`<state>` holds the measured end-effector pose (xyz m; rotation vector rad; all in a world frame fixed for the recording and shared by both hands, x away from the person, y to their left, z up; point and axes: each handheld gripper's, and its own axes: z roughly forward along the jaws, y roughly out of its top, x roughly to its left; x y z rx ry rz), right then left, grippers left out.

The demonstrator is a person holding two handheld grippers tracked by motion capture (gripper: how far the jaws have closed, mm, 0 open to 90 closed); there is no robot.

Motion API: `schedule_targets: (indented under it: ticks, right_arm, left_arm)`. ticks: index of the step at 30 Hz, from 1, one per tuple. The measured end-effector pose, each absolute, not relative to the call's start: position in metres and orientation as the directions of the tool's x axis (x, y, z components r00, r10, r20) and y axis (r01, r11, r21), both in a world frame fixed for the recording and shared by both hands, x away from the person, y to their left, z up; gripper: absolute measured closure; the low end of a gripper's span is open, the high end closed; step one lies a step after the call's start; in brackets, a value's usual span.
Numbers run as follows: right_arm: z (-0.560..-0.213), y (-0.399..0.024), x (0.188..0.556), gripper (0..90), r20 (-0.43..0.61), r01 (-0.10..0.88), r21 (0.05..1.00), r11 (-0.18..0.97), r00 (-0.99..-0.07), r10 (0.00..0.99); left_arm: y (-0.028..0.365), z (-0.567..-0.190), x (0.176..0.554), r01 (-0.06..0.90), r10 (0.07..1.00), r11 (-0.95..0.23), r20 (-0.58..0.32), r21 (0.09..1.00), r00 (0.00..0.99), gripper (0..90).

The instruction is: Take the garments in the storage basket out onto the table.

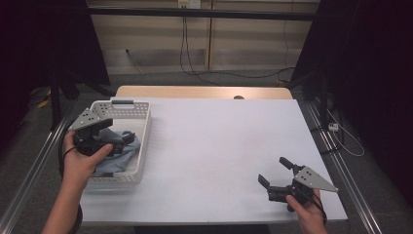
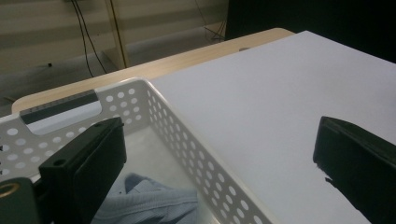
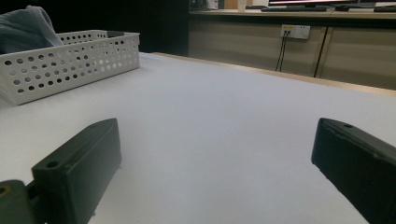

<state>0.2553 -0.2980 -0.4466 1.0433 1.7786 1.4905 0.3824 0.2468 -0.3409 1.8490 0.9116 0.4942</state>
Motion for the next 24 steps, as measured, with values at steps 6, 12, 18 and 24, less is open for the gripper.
schedule_targets:
  ticks: [6, 12, 18, 24]
  right_arm:
    - [-0.447, -0.298, 0.255, 1.2, 0.043, 0.193, 0.979, 0.068, -0.521, 0.852]
    - [-0.447, -0.298, 0.255, 1.3, 0.044, 0.192, 0.979, 0.068, -0.524, 0.851]
    - [-0.447, -0.297, 0.255, 1.2, 0.044, 0.193, 0.979, 0.069, -0.524, 0.850]
    - [-0.447, -0.297, 0.255, 1.3, 0.042, 0.192, 0.979, 0.071, -0.527, 0.849]
  left_arm:
    - [0.249, -0.338, 0.387, 0.382, 0.772, -0.256, -0.050, 0.888, 0.634, 2.8]
    - [0.249, -0.336, 0.391, 0.388, 0.773, -0.264, -0.047, 0.883, 0.632, 3.0]
    - [0.249, -0.331, 0.393, 0.391, 0.773, -0.276, -0.039, 0.878, 0.634, 3.1]
    - [0.251, -0.326, 0.395, 0.391, 0.771, -0.289, -0.030, 0.874, 0.636, 3.1]
